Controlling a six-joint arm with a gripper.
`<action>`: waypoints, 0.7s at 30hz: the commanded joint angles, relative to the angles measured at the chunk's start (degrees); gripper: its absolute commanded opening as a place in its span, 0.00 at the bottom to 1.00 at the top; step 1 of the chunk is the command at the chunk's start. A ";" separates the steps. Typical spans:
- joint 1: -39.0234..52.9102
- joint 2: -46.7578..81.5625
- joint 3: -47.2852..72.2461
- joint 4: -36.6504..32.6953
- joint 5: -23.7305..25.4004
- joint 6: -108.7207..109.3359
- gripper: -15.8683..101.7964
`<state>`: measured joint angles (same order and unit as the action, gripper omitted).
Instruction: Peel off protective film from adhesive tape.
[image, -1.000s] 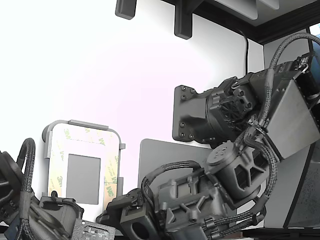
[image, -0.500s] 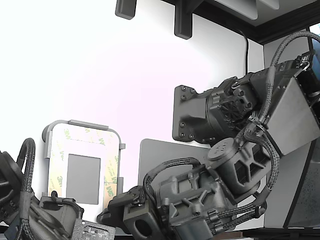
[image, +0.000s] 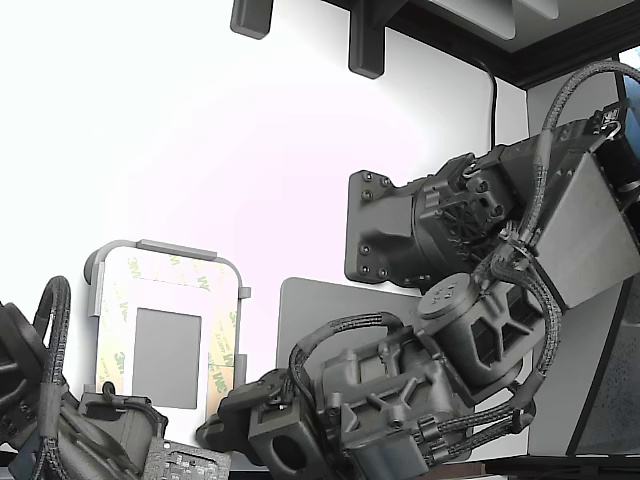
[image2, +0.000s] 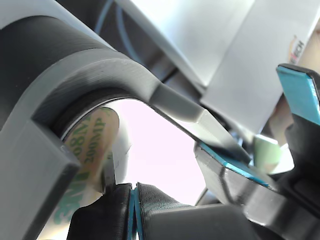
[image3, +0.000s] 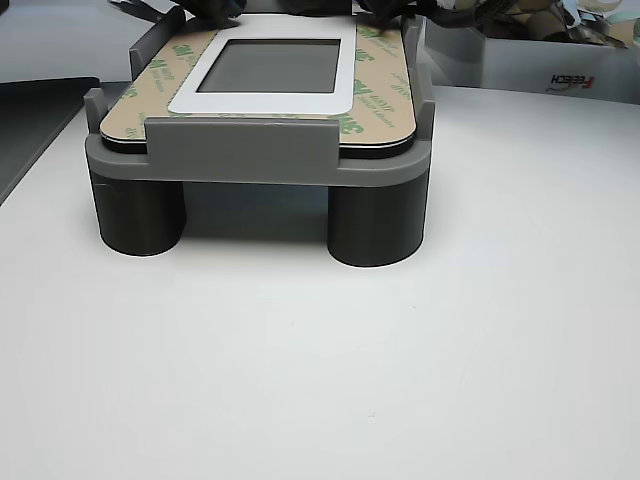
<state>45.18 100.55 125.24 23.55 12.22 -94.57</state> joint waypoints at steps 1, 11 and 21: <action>-0.62 1.58 -0.70 -0.09 0.09 -0.18 0.05; -0.70 1.93 0.09 -0.44 0.00 -0.35 0.05; -1.41 1.32 0.26 -1.41 -0.62 -0.88 0.05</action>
<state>44.91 101.16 126.39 22.68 11.69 -95.27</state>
